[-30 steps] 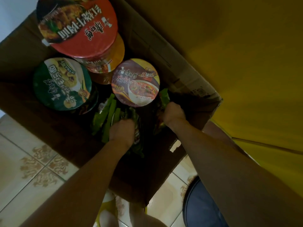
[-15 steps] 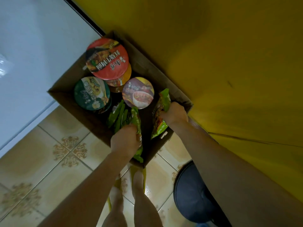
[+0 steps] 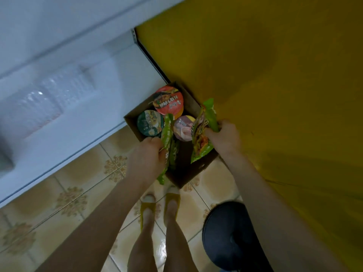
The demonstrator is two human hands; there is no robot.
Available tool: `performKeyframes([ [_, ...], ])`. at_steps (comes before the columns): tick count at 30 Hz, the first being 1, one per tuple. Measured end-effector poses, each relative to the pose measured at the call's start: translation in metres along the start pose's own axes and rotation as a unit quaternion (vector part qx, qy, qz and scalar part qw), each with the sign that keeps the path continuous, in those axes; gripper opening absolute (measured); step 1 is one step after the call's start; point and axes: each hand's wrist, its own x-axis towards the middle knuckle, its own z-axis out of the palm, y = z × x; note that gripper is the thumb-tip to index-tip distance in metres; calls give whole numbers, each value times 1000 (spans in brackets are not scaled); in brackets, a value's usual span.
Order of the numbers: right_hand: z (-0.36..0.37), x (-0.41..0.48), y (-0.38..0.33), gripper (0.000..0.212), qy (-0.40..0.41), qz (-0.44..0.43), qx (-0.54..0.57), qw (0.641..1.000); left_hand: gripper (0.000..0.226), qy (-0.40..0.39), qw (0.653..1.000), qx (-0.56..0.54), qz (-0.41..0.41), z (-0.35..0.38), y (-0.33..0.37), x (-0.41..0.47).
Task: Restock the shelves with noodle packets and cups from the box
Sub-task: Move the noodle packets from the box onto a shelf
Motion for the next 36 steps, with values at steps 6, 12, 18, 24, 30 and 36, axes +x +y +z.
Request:
performKeyframes([
  [6,-34,-35,-75,22,-12,-101,23,995,12,132,988,-77,-40,-79,-1,-37],
  [12,-41,-72,-152,17,-39,-227,102,968,9,266,956,-101,-76,-147,-24,-73],
  [18,-24,-109,-230,19,-91,-322,129,934,7,377,909,-126,-125,-208,-67,-119],
  [24,17,-153,-305,15,-117,-371,98,916,9,440,873,-129,-167,-258,-126,-165],
  [30,76,-195,-371,13,-145,-403,75,901,8,484,832,-158,-220,-301,-188,-207],
  [36,136,-226,-429,10,-168,-454,63,873,9,530,796,-139,-259,-329,-245,-245],
])
